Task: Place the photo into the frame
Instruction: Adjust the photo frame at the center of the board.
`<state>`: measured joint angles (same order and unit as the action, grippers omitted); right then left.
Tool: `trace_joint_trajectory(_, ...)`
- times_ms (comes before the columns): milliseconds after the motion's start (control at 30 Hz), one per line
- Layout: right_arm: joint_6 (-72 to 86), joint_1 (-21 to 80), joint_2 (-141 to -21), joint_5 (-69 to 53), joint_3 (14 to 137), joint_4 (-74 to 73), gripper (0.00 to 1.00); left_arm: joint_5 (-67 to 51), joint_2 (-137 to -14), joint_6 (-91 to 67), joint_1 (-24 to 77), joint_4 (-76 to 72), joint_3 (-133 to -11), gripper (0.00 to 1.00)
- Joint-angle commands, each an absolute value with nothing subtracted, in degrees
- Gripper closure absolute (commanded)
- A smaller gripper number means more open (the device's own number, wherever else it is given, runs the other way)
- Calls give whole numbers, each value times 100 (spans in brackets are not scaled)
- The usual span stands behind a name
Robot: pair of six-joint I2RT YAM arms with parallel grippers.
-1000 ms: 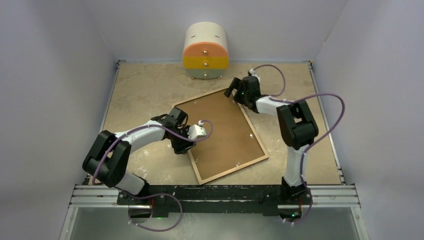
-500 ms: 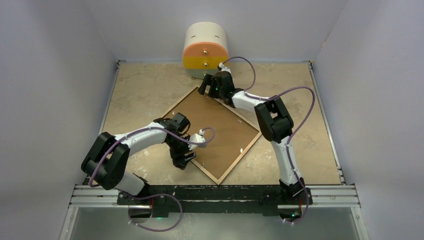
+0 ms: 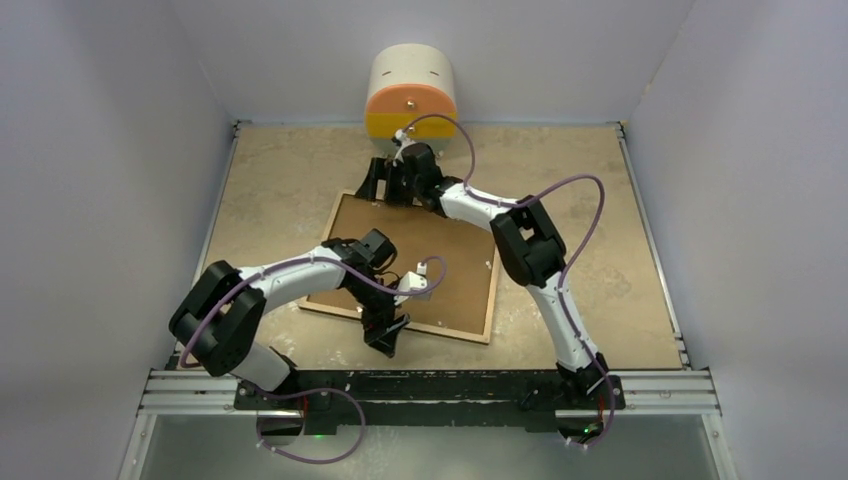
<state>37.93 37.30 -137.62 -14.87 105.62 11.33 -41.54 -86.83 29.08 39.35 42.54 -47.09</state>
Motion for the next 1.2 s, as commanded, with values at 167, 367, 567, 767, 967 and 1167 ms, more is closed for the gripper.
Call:
trace_joint_trajectory(167,3567,4140,-12682,-1989,9821,-200,1,-3626,-7687,3952,3652,4266,-5704,7)
trace_joint_trajectory(367,3530,4106,-12014,-1541,9126,-39,1,-4056,-7105,5190,2406,5806,-6299,5)
trace_joint_trajectory(567,3714,4057,-10962,-1246,8104,386,1,-4020,-7441,5640,389,5790,-6542,6)
trace_joint_trajectory(767,3962,3816,-9807,-854,7024,327,1,-3833,-9188,4611,-1289,4516,-7314,29)
trace_joint_trajectory(967,4192,3201,-8518,-858,5624,589,1,-3724,-10359,3830,-1506,3453,-7632,38)
trace_joint_trajectory(1167,4224,3033,-7976,-949,4938,591,1,-3734,-11035,3231,-1118,3184,-8049,34)
